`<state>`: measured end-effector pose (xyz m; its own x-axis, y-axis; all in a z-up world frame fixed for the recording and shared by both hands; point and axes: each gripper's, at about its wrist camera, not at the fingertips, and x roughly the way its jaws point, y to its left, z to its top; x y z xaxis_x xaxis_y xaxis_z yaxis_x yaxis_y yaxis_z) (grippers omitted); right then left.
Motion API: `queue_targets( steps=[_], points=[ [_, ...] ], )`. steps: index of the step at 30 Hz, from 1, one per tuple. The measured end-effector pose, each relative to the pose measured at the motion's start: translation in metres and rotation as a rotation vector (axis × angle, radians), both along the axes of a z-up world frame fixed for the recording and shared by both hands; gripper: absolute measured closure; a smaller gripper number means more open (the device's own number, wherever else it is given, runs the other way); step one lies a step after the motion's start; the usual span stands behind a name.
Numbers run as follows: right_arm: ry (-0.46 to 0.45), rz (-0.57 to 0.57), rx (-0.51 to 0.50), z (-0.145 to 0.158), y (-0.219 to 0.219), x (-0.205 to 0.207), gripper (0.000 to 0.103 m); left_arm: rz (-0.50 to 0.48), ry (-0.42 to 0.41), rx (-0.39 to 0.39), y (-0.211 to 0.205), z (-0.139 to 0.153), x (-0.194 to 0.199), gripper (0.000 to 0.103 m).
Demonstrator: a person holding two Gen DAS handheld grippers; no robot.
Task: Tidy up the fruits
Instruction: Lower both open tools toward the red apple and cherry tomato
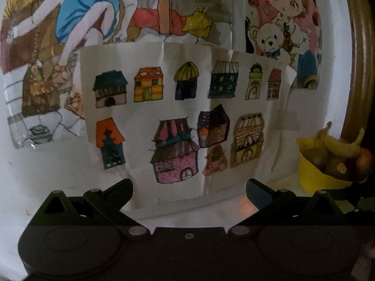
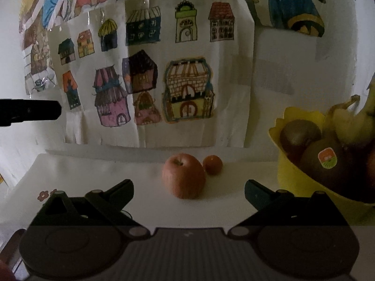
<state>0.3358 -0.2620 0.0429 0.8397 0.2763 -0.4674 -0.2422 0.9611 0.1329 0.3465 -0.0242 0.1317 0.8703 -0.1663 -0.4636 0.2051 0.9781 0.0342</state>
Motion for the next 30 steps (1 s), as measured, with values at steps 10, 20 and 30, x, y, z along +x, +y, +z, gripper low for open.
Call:
queue_targets(
  steps=[10,20,30],
  points=[
    [0.029,0.010,-0.038,-0.022,0.005,0.025,0.000,-0.022,0.097,-0.077,-0.002,-0.044,0.029,0.001],
    [0.041,0.054,-0.040,-0.038,0.014,0.053,0.000,0.000,0.151,-0.101,-0.002,-0.069,0.040,0.001],
    [0.002,0.067,-0.032,-0.035,0.025,0.060,0.000,0.029,0.079,-0.017,-0.009,-0.019,0.019,0.001]
  ],
)
